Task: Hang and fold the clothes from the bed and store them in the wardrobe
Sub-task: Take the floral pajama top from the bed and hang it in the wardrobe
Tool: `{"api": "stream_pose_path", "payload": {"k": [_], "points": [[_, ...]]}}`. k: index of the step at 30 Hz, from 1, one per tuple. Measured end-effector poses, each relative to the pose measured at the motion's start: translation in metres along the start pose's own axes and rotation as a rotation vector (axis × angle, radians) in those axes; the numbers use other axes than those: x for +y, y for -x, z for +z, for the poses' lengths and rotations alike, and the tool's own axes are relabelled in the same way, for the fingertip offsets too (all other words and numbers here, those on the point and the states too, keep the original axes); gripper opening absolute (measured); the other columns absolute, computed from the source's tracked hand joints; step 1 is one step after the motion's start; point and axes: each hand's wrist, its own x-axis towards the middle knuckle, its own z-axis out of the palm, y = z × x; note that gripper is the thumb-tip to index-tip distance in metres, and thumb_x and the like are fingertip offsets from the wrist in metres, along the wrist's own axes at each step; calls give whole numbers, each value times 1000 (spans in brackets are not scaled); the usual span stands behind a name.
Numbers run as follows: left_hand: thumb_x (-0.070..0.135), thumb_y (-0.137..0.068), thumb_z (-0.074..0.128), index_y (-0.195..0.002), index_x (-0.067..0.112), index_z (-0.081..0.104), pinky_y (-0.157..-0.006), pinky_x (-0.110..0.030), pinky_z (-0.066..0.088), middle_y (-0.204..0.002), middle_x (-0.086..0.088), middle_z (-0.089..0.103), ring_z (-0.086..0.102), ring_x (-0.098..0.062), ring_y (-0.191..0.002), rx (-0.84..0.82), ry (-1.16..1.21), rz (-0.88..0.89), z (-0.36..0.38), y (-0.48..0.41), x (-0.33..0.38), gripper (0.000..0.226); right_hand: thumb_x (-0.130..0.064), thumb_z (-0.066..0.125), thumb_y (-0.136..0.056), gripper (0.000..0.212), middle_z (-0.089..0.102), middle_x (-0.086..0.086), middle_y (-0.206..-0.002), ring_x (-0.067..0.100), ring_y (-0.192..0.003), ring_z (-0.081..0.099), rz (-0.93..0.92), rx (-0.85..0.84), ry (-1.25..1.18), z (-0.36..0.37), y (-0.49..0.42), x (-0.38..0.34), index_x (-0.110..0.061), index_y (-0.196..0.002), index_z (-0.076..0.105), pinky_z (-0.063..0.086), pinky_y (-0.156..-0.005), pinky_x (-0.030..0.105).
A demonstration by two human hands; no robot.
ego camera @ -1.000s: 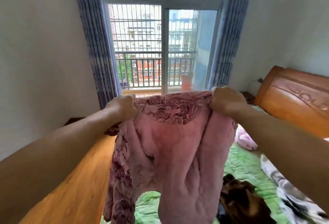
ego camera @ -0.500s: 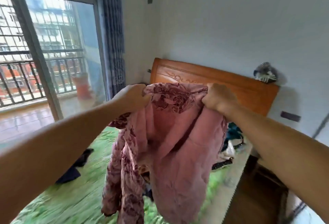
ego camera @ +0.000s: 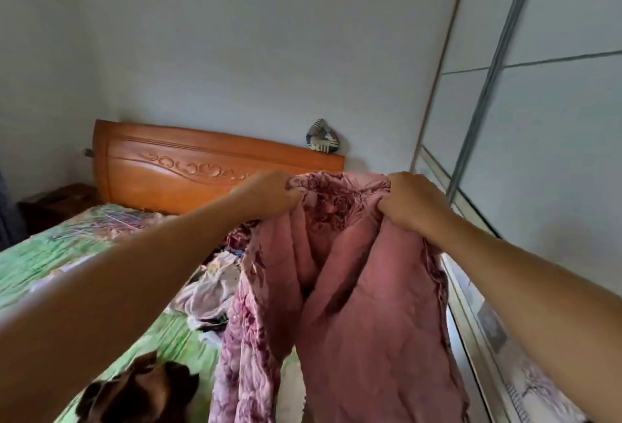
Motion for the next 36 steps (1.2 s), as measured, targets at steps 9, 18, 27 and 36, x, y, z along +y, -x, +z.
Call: {"api": "stream_pose_path", "payload": {"k": [9, 18, 27, 36], "points": [[40, -89, 53, -67, 18, 52, -53, -29, 34, -68, 2, 58, 55, -18, -65, -160, 11, 338, 92, -136, 91, 31, -27, 55, -77, 17, 66, 12, -95, 31, -72, 52, 329, 29, 175, -7, 13, 120, -18, -92, 57, 39, -62, 31], [40, -88, 53, -70, 11, 53, -69, -37, 46, -71, -4, 62, 59, -22, -71, -365, 133, 670, 157, -196, 168, 34, -33, 51, -79, 31, 69, 9, -105, 33, -96, 66, 604, 49, 251, -15, 54, 165, -19, -104, 64, 55, -78, 36], [50, -83, 46, -82, 13, 62, -76, -37, 50, -83, -3, 68, 63, -23, -82, -489, 205, 917, 166, -143, 225, 40, -31, 58, -82, 35, 66, 10, -116, 32, -99, 64, 865, 62, 271, -41, 149, 133, -20, -114, 63, 48, -74, 32], [38, -92, 56, -75, 12, 59, -66, -32, 43, -71, 1, 64, 54, -15, -68, -600, 354, 1126, 139, -50, 293, 31, -36, 57, -80, 25, 66, 11, -102, 31, -77, 57, 967, 160, 443, -108, 268, 77, -18, -97, 61, 41, -64, 33]]}}
